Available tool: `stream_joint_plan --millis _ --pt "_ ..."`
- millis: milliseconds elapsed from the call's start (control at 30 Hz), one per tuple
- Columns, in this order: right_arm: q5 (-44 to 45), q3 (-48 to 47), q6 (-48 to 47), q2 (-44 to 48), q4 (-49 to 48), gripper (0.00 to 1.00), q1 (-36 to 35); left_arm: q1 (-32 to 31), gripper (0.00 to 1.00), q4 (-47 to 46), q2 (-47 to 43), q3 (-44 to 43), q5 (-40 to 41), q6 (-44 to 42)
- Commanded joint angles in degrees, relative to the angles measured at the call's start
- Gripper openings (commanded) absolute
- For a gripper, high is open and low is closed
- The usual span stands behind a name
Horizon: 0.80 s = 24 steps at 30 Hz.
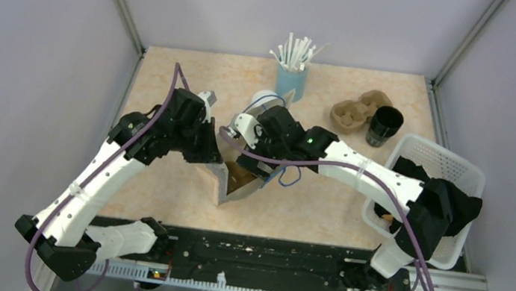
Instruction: Pack the takeout coffee
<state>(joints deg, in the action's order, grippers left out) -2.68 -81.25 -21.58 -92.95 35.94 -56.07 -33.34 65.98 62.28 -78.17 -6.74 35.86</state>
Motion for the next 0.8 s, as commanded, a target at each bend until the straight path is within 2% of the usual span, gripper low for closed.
stream_joint_plan --millis 0,167,433,500,633,767 --pt "2.0 -7.9 5.6 5.1 2.4 0.99 -1.6 0.0 0.06 -0.1 -0.3 0.7 1.6 2.9" --pt "3.8 -14.6 12.2 6.2 6.1 0.99 -1.7 0.0 0.08 1.5 0.2 0.6 4.4 5.0" --pt "-0.2 -19.7 17.1 11.9 5.3 0.98 -1.8 0.0 0.11 2.2 0.9 -1.2 9.1 6.2" --pt "2.1 -21.1 18.5 13.8 3.8 0.98 -1.8 0.0 0.18 2.3 1.2 -1.8 10.6 6.1" --pt "12.8 -22.6 19.5 16.2 -0.5 0.99 -0.7 0.1 0.34 2.0 1.3 -2.5 11.9 4.6" --pt "19.2 -23.1 23.1 15.7 -4.7 0.99 6.0 0.1 0.47 2.1 1.3 -4.2 13.6 3.0"
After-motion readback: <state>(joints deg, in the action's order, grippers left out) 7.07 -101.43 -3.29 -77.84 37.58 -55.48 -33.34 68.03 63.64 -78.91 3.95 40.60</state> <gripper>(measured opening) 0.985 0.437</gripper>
